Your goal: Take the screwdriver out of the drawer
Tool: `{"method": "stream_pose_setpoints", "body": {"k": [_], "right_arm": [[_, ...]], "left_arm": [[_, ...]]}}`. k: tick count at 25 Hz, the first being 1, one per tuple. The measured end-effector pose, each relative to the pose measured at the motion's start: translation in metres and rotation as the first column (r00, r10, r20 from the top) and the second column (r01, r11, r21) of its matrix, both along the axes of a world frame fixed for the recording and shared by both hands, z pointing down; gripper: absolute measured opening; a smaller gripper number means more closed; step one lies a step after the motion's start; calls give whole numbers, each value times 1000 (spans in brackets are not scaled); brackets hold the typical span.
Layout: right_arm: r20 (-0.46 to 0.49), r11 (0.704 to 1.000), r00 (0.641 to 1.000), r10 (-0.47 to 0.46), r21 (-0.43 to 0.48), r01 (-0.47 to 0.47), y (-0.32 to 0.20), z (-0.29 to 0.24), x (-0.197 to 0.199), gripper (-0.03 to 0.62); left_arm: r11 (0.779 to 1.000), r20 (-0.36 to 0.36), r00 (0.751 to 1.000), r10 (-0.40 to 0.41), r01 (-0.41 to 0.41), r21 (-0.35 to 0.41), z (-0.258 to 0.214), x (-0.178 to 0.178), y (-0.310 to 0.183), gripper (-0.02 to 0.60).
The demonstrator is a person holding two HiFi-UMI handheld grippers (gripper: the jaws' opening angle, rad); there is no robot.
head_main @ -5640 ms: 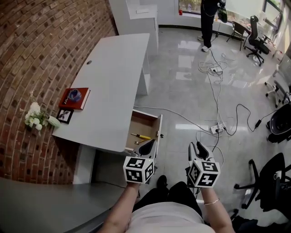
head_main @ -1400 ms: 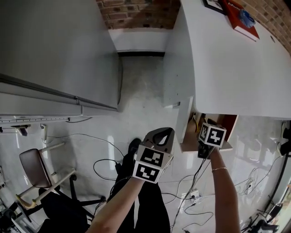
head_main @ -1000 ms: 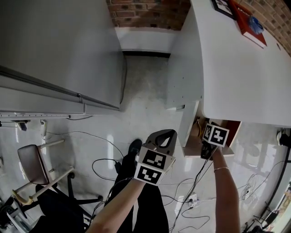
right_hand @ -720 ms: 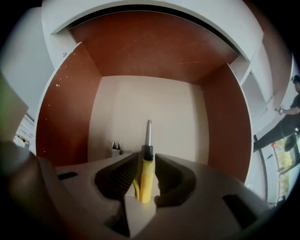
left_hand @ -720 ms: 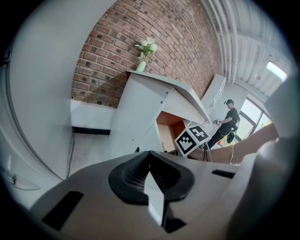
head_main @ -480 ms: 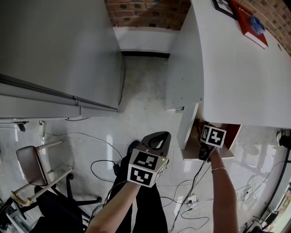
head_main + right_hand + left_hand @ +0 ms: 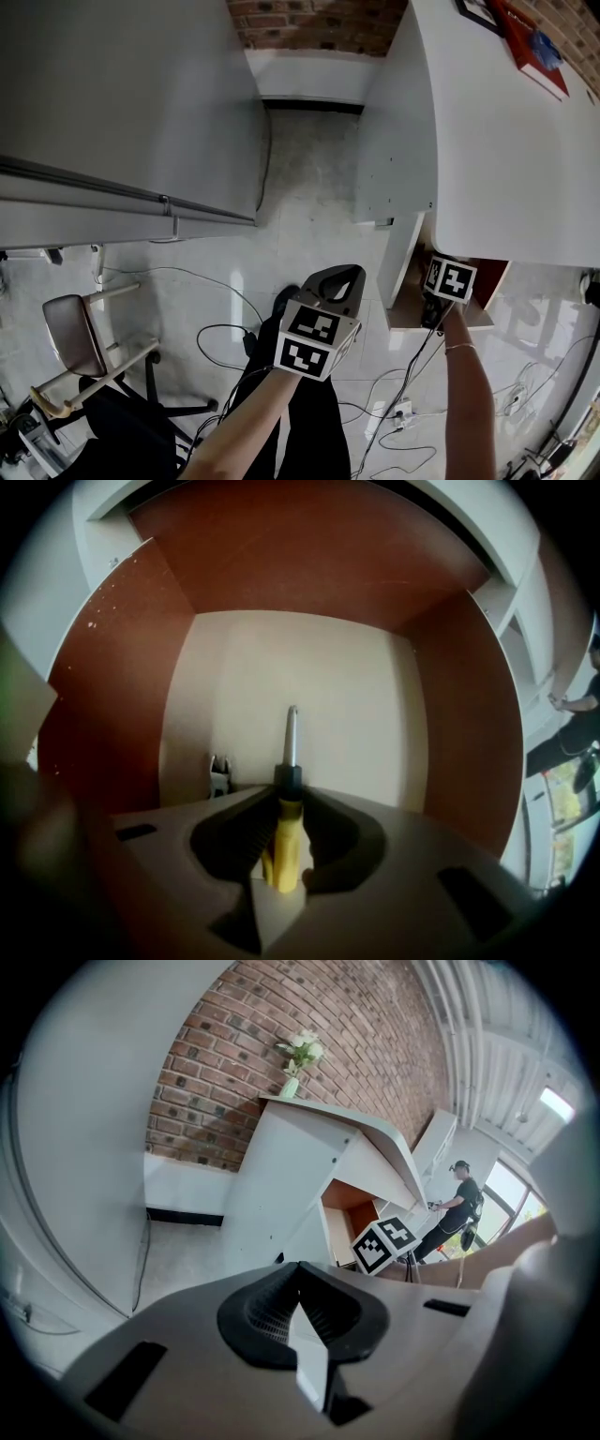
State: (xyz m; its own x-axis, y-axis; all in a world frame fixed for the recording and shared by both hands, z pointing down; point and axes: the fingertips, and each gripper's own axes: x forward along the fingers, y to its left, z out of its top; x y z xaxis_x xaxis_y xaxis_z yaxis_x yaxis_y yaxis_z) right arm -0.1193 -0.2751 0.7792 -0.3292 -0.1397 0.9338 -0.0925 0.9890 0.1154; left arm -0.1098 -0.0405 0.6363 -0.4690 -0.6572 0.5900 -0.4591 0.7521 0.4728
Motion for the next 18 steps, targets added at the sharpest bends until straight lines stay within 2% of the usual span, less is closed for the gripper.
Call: {"method": "stream_pose_setpoints", "body": {"k": [9, 18], "right_arm": [[0, 1000, 1000, -1, 1, 1, 1, -1, 0, 78], [25, 999, 999, 26, -38, -25, 0, -15, 2, 78]], "left_arm": [[1000, -4, 1000, 8, -8, 0, 2, -3, -1, -6], [1000, 1, 1000, 29, -29, -1, -5, -5, -5, -6]]}}
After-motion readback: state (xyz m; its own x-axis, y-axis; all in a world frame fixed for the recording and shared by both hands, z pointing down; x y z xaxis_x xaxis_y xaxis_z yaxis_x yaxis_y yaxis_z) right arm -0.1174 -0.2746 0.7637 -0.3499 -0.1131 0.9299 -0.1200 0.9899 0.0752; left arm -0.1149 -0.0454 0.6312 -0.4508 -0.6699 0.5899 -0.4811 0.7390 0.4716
